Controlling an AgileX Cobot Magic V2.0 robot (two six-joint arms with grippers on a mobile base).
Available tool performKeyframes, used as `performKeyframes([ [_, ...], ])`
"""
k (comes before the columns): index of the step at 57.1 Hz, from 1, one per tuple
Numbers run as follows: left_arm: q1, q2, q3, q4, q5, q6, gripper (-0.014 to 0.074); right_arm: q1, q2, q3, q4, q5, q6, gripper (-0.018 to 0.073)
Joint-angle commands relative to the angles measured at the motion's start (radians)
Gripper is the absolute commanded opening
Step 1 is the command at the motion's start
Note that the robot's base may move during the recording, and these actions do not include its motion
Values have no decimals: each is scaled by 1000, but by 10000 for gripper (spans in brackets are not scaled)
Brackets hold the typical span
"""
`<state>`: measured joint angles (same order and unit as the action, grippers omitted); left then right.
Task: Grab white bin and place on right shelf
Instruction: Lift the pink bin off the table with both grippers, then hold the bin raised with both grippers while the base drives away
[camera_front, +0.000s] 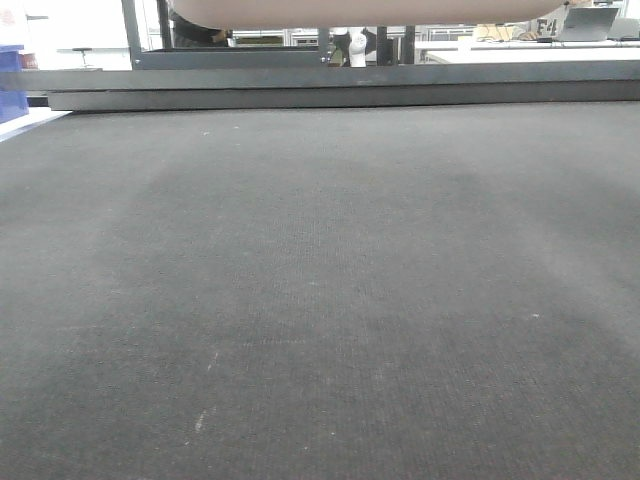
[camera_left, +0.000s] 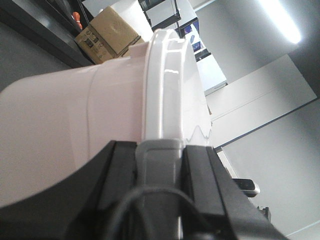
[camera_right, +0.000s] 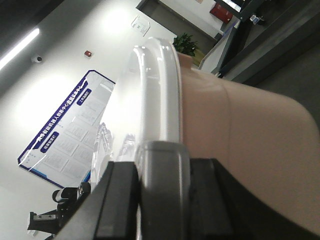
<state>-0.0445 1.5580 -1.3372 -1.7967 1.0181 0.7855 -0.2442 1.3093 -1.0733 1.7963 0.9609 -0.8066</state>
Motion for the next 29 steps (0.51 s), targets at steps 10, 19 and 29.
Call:
performKeyframes([
  [10, -61, -56, -41, -114, 317, 15, -126, 51, -41, -40, 95, 307, 0, 69],
  [19, -61, -53, -41, -114, 305, 15, -126, 51, -41, -40, 95, 307, 0, 69],
  [29, -61, -53, -41, -114, 305, 15, -126, 51, -41, -40, 95, 307, 0, 69],
])
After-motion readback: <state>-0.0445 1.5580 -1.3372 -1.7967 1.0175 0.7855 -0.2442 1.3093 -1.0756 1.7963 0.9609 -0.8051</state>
